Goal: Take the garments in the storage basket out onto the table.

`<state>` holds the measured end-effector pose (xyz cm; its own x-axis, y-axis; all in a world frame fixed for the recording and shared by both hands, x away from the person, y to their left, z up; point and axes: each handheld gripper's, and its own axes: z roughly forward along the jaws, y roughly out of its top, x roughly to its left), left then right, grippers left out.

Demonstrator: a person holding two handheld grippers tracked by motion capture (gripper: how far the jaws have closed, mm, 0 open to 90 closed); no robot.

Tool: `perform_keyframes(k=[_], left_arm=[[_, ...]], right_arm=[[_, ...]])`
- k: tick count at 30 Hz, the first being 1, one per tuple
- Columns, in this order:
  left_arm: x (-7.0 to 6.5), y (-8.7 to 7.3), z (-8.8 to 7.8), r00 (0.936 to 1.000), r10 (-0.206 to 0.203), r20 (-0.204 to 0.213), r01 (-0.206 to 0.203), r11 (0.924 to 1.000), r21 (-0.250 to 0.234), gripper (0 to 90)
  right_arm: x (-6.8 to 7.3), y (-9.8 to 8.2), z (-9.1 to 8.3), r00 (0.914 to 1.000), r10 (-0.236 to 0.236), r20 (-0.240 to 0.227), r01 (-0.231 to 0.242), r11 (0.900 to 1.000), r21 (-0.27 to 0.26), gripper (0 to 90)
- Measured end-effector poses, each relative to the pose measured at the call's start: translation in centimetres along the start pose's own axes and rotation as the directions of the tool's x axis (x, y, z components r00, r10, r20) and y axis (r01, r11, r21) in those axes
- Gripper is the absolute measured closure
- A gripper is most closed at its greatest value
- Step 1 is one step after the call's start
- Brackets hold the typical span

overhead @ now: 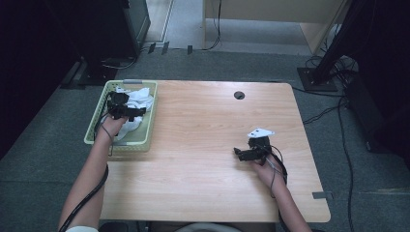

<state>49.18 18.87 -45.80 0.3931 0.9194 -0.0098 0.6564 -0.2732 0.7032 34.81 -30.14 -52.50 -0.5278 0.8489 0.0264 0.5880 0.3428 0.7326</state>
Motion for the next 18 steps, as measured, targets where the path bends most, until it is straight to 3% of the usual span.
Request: perform_keyframes(k=[14, 18], left_arm=[[1.2, -0.5, 1.4, 0.9998, -0.018, -0.009, 0.018, 0.9996, 0.022, 2.3], [1.5, -0.8, 1.5, 0.9995, -0.030, -0.010, 0.030, 0.9995, 0.002, 2.3]], right_arm=[[0.0, 0.0, 0.0, 1.0000, -0.001, 0.000, 0.001, 1.000, -0.001, 8.5], [0.0, 0.0, 0.0, 1.0000, 0.000, 0.000, 0.000, 1.000, 0.000, 8.5]])
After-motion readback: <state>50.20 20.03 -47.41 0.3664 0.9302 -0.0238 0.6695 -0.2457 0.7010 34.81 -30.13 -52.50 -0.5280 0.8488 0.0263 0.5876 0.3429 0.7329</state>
